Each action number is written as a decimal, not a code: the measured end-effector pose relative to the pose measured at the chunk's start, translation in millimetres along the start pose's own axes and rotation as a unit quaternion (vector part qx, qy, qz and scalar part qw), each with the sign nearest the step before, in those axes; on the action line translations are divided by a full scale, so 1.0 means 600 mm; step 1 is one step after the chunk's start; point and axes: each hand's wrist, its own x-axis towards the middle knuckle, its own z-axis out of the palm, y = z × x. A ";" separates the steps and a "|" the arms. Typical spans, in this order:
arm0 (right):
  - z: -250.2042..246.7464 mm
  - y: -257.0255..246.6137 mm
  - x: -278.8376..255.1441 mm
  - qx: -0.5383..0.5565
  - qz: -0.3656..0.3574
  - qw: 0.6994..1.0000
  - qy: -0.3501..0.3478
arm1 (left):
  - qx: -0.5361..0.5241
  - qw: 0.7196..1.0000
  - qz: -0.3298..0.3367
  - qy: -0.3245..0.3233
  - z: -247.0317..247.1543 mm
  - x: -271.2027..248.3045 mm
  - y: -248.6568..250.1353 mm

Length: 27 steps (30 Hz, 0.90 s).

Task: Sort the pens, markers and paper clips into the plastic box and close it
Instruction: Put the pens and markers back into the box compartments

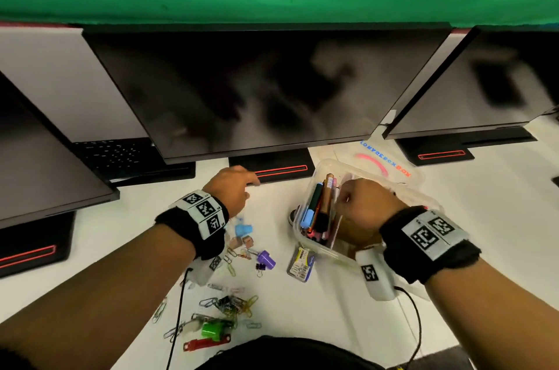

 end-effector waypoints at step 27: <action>0.103 -0.002 -0.024 0.338 -0.142 0.926 0.087 | -0.164 0.976 0.130 0.052 -0.065 -0.082 0.155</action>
